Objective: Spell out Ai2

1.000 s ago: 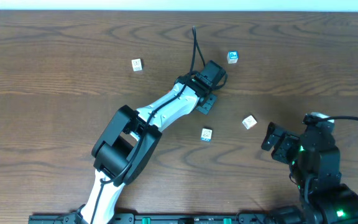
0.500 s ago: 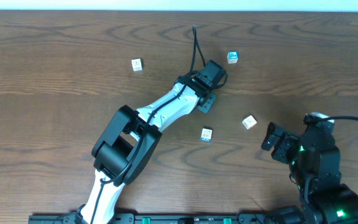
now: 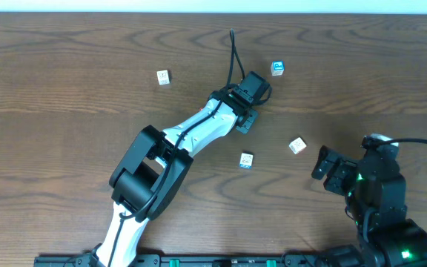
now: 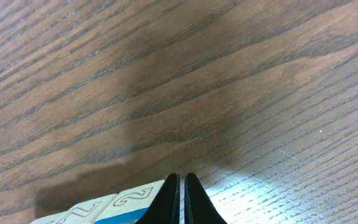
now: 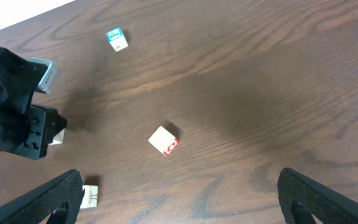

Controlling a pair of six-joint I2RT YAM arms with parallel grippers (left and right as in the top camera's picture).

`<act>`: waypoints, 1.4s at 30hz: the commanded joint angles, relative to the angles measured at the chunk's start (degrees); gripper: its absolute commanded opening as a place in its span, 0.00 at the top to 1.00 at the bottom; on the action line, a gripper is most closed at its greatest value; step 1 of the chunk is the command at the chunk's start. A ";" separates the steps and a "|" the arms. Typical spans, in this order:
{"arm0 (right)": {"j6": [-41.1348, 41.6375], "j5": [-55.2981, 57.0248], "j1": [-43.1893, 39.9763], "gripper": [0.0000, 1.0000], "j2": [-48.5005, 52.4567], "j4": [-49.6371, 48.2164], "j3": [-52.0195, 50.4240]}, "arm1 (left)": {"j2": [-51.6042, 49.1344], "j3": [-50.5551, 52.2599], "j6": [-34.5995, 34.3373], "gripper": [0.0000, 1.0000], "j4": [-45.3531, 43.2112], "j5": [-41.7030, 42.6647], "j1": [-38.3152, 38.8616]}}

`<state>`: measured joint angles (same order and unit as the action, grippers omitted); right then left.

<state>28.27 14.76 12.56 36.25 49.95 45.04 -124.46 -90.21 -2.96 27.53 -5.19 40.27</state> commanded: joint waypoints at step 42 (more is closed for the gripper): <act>0.83 0.17 -0.92 0.01 -0.24 0.00 -0.26 | 5.31 3.28 -4.83 0.94 7.26 12.33 -18.84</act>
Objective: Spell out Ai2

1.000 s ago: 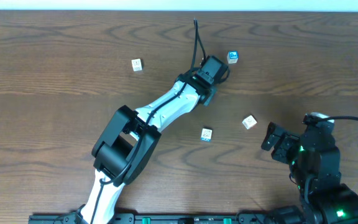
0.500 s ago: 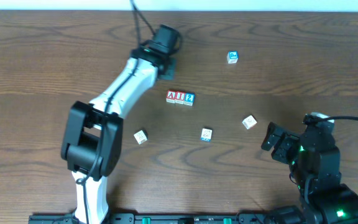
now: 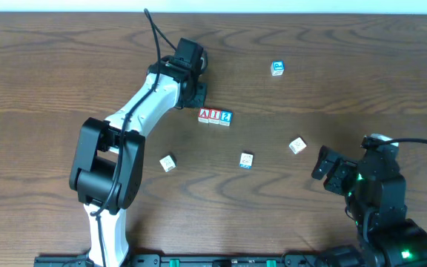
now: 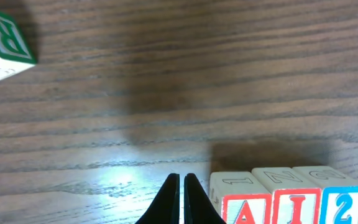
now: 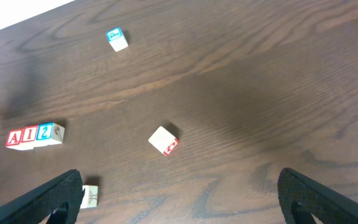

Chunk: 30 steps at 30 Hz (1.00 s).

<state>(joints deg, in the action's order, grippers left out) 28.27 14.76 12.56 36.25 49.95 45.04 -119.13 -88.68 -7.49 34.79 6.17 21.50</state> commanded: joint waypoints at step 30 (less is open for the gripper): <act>0.85 0.17 -0.92 0.01 -0.24 0.02 -0.26 | -0.02 6.47 -3.72 0.94 -1.97 1.36 3.19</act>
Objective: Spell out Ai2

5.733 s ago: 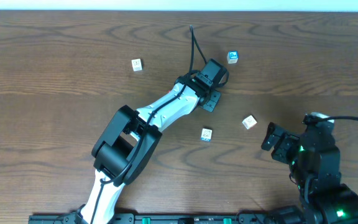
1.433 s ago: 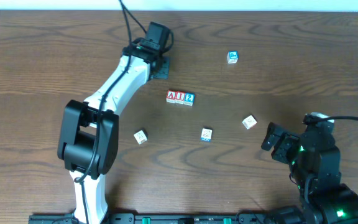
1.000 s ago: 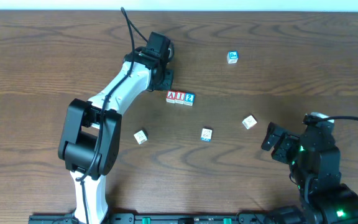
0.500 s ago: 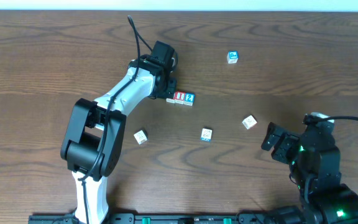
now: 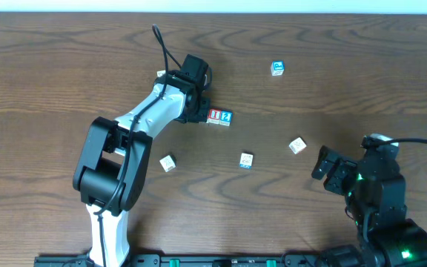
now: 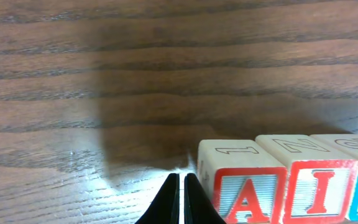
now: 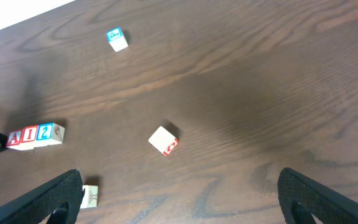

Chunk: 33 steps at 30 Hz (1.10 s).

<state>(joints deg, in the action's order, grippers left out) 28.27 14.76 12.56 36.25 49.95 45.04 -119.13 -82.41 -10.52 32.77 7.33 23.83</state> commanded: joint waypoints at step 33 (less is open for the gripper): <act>0.85 0.17 -0.92 0.01 -0.24 0.02 -0.26 | 29.44 -6.62 0.87 0.05 4.76 -8.39 -7.87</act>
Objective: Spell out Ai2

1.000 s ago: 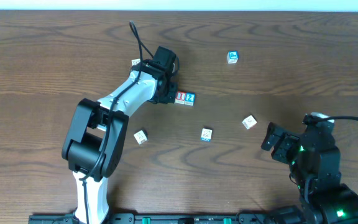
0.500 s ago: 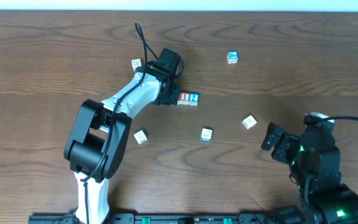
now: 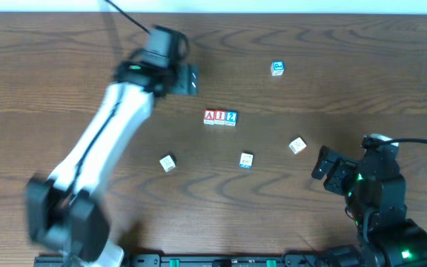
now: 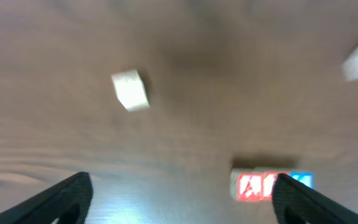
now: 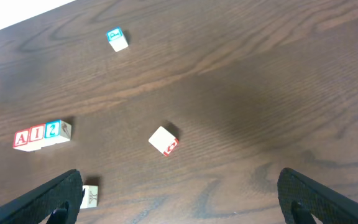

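Three blocks reading A, I, 2 stand in a touching row [image 3: 220,117] at mid table, also seen as the row [image 4: 269,185] and the row [image 5: 41,135]. My left gripper [image 3: 186,80] hangs open and blurred, raised up and to the left of the row, and holds nothing; the wrist view shows the left gripper [image 4: 179,202] with its fingers wide apart. My right gripper [image 3: 323,165] rests open at the near right, far from the row, the right gripper [image 5: 188,202] empty.
Loose blocks lie about: a blue one [image 3: 277,68] at the back, a white and red one [image 3: 297,144], one [image 3: 246,159] below the row, one [image 3: 167,163] to the lower left. Another white block [image 4: 130,90] lies up-left of the row.
My left gripper was shut and low with its tip against the A block's left end. Now it is open and lifted away to the upper left. The row sits slightly further right.
At first my left gripper was shut and low at mid table, over blocks. Then the A I 2 row stood uncovered with the shut gripper up-left of it. Then the tip touched the A end. Now the gripper is raised and open. The right arm stayed still.
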Controlling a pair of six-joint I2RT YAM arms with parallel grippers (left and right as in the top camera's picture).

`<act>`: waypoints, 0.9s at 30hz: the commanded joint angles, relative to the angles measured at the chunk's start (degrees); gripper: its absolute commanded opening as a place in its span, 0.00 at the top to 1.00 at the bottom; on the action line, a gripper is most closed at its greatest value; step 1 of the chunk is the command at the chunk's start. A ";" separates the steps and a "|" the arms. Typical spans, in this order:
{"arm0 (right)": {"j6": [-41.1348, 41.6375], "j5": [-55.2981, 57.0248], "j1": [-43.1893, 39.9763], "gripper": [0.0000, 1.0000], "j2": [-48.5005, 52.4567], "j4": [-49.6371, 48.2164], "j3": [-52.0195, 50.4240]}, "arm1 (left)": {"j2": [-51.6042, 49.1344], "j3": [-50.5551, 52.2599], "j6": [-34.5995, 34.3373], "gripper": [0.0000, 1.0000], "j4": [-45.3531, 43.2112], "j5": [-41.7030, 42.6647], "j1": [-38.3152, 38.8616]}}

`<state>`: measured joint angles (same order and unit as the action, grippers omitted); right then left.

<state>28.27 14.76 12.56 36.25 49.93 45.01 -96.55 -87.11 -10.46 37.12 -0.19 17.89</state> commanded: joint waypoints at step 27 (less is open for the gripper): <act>0.83 0.17 -0.92 0.01 -0.24 0.02 -0.24 | 47.80 10.54 8.96 0.05 30.73 -14.49 -8.70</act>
<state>28.27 14.72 12.56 36.25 49.91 44.97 -53.52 -82.35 -2.26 68.69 -15.79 11.31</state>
